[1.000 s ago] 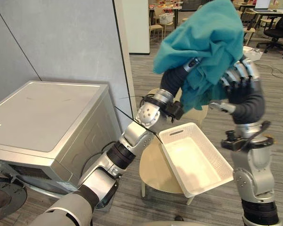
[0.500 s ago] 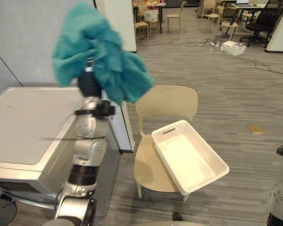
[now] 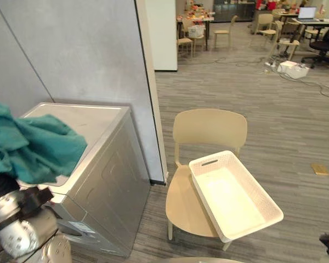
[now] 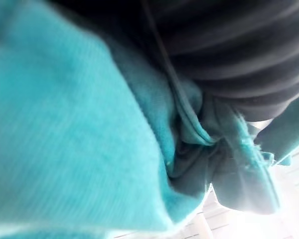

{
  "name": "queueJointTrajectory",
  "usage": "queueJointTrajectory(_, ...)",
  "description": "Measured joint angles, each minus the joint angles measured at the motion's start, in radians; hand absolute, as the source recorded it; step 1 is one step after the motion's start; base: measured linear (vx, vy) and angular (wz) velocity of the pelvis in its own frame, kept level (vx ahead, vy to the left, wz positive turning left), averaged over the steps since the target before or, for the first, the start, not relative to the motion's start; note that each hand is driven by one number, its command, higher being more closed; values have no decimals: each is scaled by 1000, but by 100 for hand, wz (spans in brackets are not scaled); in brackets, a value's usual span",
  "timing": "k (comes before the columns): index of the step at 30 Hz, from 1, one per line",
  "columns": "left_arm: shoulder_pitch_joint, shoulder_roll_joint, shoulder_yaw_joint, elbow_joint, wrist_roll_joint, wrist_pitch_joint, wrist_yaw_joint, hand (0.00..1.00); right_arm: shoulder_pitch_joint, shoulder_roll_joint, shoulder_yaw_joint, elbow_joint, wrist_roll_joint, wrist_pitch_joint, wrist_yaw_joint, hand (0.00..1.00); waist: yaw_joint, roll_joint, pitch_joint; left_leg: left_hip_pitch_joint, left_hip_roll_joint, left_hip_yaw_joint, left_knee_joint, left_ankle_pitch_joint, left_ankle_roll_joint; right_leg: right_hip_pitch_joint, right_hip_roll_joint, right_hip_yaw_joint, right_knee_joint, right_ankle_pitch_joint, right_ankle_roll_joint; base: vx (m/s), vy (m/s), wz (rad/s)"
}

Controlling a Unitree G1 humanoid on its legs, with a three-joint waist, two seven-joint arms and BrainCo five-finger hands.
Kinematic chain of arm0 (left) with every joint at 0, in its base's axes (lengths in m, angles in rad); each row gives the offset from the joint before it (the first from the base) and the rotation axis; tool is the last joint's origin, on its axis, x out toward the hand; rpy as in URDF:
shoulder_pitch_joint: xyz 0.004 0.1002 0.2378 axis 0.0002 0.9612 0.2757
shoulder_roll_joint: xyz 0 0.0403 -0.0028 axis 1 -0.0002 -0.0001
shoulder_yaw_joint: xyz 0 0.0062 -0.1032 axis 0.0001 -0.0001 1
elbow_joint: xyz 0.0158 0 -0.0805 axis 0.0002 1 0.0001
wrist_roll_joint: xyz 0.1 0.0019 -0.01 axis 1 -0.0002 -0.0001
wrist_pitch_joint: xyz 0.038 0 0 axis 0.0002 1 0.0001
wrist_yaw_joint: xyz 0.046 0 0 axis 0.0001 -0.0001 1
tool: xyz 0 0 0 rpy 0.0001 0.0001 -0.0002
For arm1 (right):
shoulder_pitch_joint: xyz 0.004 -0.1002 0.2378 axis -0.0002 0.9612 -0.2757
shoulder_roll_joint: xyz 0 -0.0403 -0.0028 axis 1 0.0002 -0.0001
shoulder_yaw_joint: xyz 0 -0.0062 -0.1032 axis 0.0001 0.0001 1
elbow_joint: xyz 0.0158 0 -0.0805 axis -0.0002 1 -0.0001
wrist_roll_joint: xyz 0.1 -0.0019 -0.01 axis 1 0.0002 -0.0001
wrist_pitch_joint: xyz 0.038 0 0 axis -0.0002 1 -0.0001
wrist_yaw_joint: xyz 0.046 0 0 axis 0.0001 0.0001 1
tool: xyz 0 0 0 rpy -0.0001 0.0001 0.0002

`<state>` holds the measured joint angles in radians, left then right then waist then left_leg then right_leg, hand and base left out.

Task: Pick up the laundry basket with both hands and put the clothes into the washing machine.

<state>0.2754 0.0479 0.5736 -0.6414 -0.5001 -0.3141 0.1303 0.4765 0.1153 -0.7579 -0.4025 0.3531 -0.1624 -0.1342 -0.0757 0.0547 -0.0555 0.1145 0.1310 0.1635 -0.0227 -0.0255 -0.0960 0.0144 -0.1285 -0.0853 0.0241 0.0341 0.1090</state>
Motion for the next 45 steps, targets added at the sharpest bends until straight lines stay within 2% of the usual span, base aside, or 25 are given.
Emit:
queueJointTrajectory(2,54,-17,31,-26,0,-12,-5,100,23,20,-26,69,0,6,-5,0,13,1,-4,-5,8,-3,17,-15,-2,3,1,-7,11,-14,4,6,-27,12)
queueJointTrajectory(6,134,-48,111,-19,45,-10,5,100,30,21,-112,303,77,15,-12,0,19,3,-6,-16,12,-27,31,-23,-7,17,3,-38,10,-25,0,0,-20,20)
queueJointTrajectory(7,144,-64,139,1,78,-1,15,100,30,21,-155,379,93,17,-15,0,33,3,-6,-20,15,-27,32,-23,-7,18,3,-45,9,-25,0,5,-30,16)
queueJointTrajectory(9,144,-92,145,58,125,2,29,100,26,21,-207,482,118,17,-13,0,41,3,-7,-25,25,-29,37,-23,-7,21,4,-56,9,-27,-2,7,-37,20)
queueJointTrajectory(10,144,-117,141,163,162,15,28,100,7,20,-244,605,151,18,6,0,40,2,-8,-30,25,-39,41,-23,-8,26,6,-69,9,-30,-3,5,-25,18)
queueJointTrajectory(11,144,-121,138,185,161,21,27,100,2,20,-248,627,156,18,8,0,40,1,-8,-30,25,-40,41,-23,-8,27,6,-71,9,-30,-3,3,-19,19)
queueJointTrajectory(12,143,-139,132,276,161,43,25,100,-16,20,-261,706,172,20,11,0,38,1,-9,-31,26,-44,41,-22,-9,30,8,-77,9,-31,-4,3,-8,8)
queueJointTrajectory(16,136,-143,91,619,160,105,24,100,-48,12,-236,942,197,39,50,0,37,-4,-10,-30,28,-44,43,-22,-10,32,11,-78,10,-31,-4,2,-5,2)
queueJointTrajectory(21,115,-141,-13,1079,162,163,19,100,-111,-9,-85,1222,194,82,64,0,40,-22,0,-14,30,-21,58,-34,-10,31,10,-55,34,-36,-2,8,6,-10)
queueJointTrajectory(23,108,-138,-54,1195,171,177,4,100,-136,-15,-5,1260,180,86,69,0,38,-34,4,1,29,-13,59,-42,-11,33,8,-47,53,-52,-5,-3,8,-13)
queueJointTrajectory(24,98,-135,-86,1258,180,184,-2,100,-153,-16,54,1284,138,93,71,0,39,-42,9,2,28,-13,59,-44,-13,30,5,-48,65,-61,-5,0,0,0)
queueJointTrajectory(29,68,-128,-184,1366,204,202,-37,100,-250,-62,315,1371,-13,123,64,0,46,-59,58,-11,25,-44,75,-44,-13,14,-5,-74,132,-102,-8,-12,-15,21)
queueJointTrajectory(31,6,-122,-230,1366,207,201,-41,100,-312,-109,448,1369,-52,122,42,0,62,-58,98,-81,10,-112,119,-39,-6,-29,-31,-129,204,-140,-13,-61,-35,73)
queueJointTrajectory(32,-14,-122,-240,1365,207,201,-40,100,-332,-112,463,1369,-62,122,40,0,66,-60,111,-106,5,-129,140,-39,-6,-47,-40,-143,235,-151,-18,-63,-45,77)
queueJointTrajectory(33,-42,-123,-259,1360,208,201,-39,100,-357,-107,462,1371,-74,125,24,0,67,-72,124,-147,2,-139,169,-43,0,-76,-57,-167,279,-164,-15,-58,-44,88)
queueJointTrajectory(34,-67,-122,-276,1357,221,201,-39,100,-378,-100,462,1362,-89,121,27,0,67,-69,149,-192,15,-113,198,-50,12,-98,-88,-211,313,-177,-23,-16,-25,95)
queueJointTrajectory(35,-73,-120,-287,1357,230,202,-40,100,-388,-98,462,1358,-89,120,28,0,60,-73,154,-203,34,-83,220,-51,13,-102,-104,-233,314,-177,-24,24,-6,99)
queueJointTrajectory(37,-90,-115,-309,1356,239,202,-41,100,-402,-100,461,1365,-88,119,27,0,58,-76,164,-241,86,-10,338,-68,39,-99,-135,-272,328,-176,-25,67,31,72)
queueJointTrajectory(39,-101,-115,-308,1345,239,202,-37,100,-399,-98,450,1366,-86,118,27,0,54,-72,164,-217,192,36,399,-68,40,-58,-168,-324,329,-168,-10,71,154,71)
queueJointTrajectory(40,-101,-115,-309,1344,239,201,-37,100,-399,-96,439,1368,-85,116,28,0,52,-71,164,-207,217,36,403,-67,40,-49,-173,-331,328,-164,-5,41,264,68)
queueJointTrajectory(41,-105,-115,-324,1344,239,201,-37,100,-397,-94,404,1379,-78,116,29,0,50,-59,157,-193,263,37,390,-56,51,-38,-186,-349,322,-151,19,42,360,50)
queueJointTrajectory(42,-110,-116,-335,1344,239,201,-37,100,-398,-92,375,1383,-75,116,29,0,48,-45,149,-181,254,29,360,-89,1,-36,-199,-353,312,-133,45,59,462,57)
queueJointTrajectory(43,-115,-117,-340,1343,239,201,-35,100,-400,-84,331,1407,-68,121,29,0,47,-61,142,-186,210,35,342,-108,-42,-31,-218,-351,273,-108,61,51,407,42)
queueJointTrajectory(44,-118,-109,-340,1343,239,200,-32,100,-398,-74,317,1419,-66,127,29,0,48,-76,138,-196,188,35,341,-107,-50,-28,-227,-345,247,-94,50,42,382,43)
queueJointTrajectory(45,-117,-91,-355,1342,238,200,-31,100,-390,-64,302,1434,-51,132,26,0,46,-92,130,-203,163,30,343,-114,-85,-5,-232,-345,194,-43,38,2,361,32)
